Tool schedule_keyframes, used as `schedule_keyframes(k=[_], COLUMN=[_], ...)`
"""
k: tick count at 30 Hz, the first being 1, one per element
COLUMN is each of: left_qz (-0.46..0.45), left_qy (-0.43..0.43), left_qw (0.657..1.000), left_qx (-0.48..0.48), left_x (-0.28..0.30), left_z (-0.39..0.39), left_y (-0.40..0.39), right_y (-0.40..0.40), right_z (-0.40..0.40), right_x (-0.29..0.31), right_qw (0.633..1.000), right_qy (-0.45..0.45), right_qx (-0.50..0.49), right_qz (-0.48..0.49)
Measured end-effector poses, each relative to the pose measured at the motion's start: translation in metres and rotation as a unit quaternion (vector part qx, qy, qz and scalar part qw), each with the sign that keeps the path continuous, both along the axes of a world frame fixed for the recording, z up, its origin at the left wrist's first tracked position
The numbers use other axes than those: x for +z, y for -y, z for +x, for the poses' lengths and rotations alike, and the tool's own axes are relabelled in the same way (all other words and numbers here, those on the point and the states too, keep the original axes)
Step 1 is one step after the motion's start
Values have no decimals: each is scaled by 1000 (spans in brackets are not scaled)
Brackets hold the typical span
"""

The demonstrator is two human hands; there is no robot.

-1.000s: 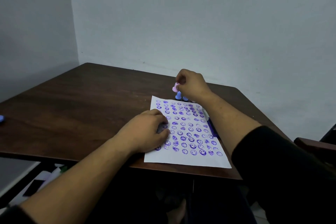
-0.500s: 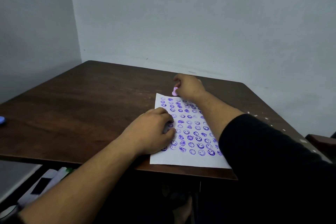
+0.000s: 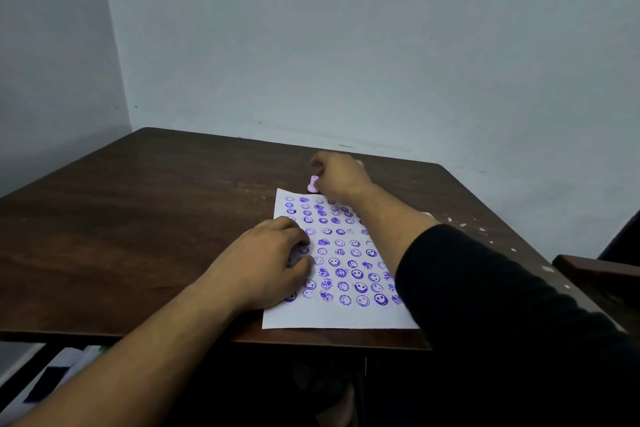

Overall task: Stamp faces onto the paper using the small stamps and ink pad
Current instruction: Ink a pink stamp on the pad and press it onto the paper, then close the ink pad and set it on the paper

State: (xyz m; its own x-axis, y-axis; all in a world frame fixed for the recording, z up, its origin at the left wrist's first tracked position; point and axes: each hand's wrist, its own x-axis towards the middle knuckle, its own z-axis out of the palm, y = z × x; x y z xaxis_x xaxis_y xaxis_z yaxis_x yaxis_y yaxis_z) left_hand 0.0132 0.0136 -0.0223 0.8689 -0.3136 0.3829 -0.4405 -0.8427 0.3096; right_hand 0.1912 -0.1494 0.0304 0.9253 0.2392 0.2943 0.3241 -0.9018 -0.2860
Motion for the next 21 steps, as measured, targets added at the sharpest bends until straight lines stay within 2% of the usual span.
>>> schedule_keyframes(k=[6,13,21], left_qz=[-4,-4,0], left_qy=[-2,-6,-15], left_qw=[1000,1000,1000], left_qx=[0,-1,-7], left_x=[-2,0,-1], left_z=[1,0,3], left_y=[-1,-2,-2], right_y=[4,36,127], right_z=[-12,-32,-56], right_x=[27,43,19], right_qw=[999,996,982], right_qy=[1,61,45], right_qx=[12,11,-75], right_qz=[37,65,170])
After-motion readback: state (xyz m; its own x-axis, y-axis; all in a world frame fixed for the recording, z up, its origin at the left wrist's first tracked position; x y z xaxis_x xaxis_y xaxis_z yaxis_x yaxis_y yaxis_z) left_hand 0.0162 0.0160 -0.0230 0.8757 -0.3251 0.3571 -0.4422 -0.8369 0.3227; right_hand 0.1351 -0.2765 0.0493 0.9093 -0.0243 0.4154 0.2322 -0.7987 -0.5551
